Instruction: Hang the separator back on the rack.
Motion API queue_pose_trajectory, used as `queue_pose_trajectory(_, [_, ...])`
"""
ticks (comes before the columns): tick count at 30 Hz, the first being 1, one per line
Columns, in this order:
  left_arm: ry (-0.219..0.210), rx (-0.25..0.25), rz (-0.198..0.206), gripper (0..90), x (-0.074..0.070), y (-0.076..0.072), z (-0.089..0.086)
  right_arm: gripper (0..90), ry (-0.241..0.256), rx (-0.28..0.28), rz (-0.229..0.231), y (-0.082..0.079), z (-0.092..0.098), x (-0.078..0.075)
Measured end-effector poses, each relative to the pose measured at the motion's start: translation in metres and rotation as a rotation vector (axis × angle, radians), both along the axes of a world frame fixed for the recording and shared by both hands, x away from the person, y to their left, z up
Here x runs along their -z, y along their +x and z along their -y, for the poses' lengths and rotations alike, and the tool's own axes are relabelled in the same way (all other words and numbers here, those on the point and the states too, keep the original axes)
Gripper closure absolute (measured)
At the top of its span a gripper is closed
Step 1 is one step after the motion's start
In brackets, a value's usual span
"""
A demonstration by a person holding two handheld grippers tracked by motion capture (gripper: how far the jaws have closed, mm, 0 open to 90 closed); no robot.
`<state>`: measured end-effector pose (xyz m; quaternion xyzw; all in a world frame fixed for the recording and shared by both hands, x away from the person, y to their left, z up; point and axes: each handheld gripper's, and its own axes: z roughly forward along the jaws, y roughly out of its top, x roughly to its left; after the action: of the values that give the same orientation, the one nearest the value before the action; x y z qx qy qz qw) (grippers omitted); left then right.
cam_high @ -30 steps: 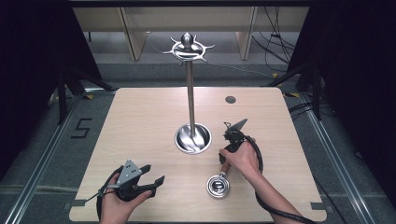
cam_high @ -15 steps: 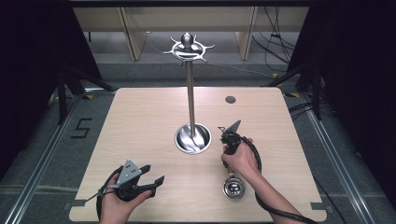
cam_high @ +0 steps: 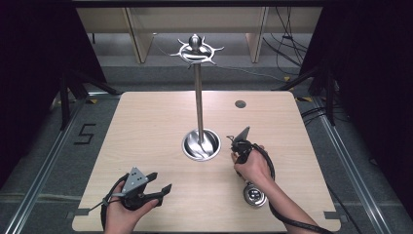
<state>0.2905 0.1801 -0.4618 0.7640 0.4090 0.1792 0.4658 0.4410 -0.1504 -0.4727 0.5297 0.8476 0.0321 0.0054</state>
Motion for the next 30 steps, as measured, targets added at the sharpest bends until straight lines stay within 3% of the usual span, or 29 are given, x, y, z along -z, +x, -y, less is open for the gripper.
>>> queue_pose_trajectory(4, [0.000,0.000,0.000,33.1,0.000,0.000,0.000,65.7,0.003,-0.017,-0.003,0.000,0.002,0.001])
queue_pose_trajectory(5, [0.000,0.000,0.000,33.1,0.000,0.000,0.000,65.9,0.015,-0.014,0.021,0.000,0.002,0.002])
queue_pose_trajectory(6, [0.000,0.000,0.000,33.1,0.000,0.000,0.000,66.0,0.012,0.020,0.006,-0.001,0.000,0.001])
queue_pose_trajectory(8, [0.001,0.000,0.000,33.1,0.000,0.000,0.000,66.1,0.012,0.021,0.003,-0.001,0.000,0.001])
queue_pose_trajectory(11, [0.001,0.000,0.000,33.1,0.000,0.000,0.000,68.0,0.010,-0.018,-0.008,0.000,0.002,0.000])
queue_pose_trajectory(14, [0.002,0.001,0.000,33.1,0.000,0.000,0.000,68.2,0.008,-0.018,0.009,-0.001,0.002,0.001])
queue_pose_trajectory(18, [0.002,0.000,0.000,33.1,0.000,0.000,0.000,68.5,0.025,-0.013,-0.001,-0.003,0.002,0.000])
queue_pose_trajectory(19, [0.002,0.000,0.000,33.1,0.000,0.000,0.000,68.5,0.024,-0.043,0.010,-0.003,0.004,0.000])
queue_pose_trajectory(21, [0.002,0.000,0.000,33.1,0.000,0.000,0.000,68.6,0.035,-0.024,0.005,-0.004,0.003,-0.002])
queue_pose_trajectory(26, [0.003,0.000,-0.001,33.1,0.000,0.000,0.000,68.6,0.085,-0.066,0.040,-0.008,0.009,-0.008])
queue_pose_trajectory(30, [0.003,-0.002,-0.002,33.1,0.000,0.000,0.000,68.6,0.121,-0.091,0.108,-0.014,0.016,-0.015])
